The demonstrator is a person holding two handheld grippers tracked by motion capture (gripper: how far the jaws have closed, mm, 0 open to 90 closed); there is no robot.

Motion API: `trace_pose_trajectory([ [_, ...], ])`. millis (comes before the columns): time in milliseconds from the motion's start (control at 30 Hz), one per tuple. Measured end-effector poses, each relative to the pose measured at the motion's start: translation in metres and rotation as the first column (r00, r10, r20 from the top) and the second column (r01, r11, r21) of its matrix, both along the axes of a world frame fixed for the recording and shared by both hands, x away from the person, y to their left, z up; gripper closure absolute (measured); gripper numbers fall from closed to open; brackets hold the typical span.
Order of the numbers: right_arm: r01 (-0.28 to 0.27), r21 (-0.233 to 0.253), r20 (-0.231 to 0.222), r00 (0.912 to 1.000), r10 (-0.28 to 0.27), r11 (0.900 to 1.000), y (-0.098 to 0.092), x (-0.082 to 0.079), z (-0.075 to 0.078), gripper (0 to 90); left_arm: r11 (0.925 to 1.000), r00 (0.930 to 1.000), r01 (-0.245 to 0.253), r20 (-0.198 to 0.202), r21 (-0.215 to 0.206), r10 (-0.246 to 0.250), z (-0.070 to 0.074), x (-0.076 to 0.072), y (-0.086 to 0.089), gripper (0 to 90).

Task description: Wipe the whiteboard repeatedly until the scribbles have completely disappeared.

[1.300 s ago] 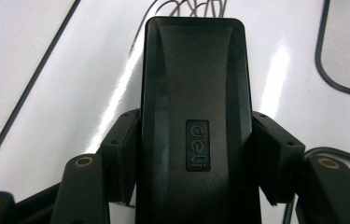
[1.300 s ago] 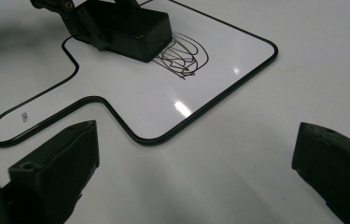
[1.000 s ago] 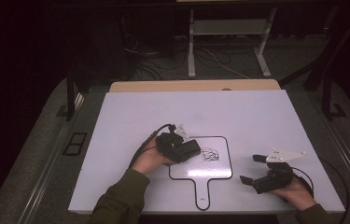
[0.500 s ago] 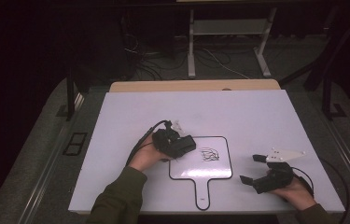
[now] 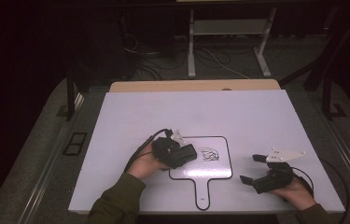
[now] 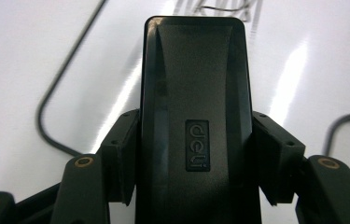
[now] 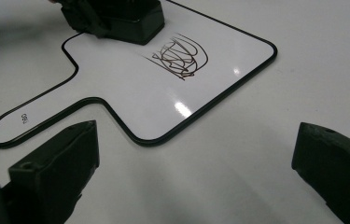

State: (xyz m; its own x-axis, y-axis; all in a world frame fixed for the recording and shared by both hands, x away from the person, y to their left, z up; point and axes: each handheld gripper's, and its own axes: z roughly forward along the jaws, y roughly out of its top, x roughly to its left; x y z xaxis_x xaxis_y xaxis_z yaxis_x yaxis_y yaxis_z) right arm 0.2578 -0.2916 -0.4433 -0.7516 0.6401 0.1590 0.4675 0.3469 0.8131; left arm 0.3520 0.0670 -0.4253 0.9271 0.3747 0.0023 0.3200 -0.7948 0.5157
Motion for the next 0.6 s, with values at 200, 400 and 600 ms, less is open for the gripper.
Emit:
trace_pose_trajectory([
  [200, 0.002, 0.001, -0.002, 1.0000, -0.002, 1.000, 0.000, 0.000, 0.000, 0.0, 0.9991, 0.9992, -0.040, 0.004, -0.010, 0.040, -0.001, 0.019, 0.007, 38.9],
  [400, 0.001, -0.001, -0.004, 1.0000, -0.001, 1.000, 0.000, 0.001, -0.001, 0.0, 0.9968, 0.9970, -0.077, 0.006, -0.020, 0.077, -0.002, 0.033, 0.013, 38.9],
  [600, 0.001, -0.003, -0.004, 1.0000, -0.001, 1.000, 0.000, 0.001, -0.001, 0.0, 0.9983, 0.9983, -0.057, 0.011, 0.012, 0.056, 0.000, 0.023, 0.010, 38.9],
])
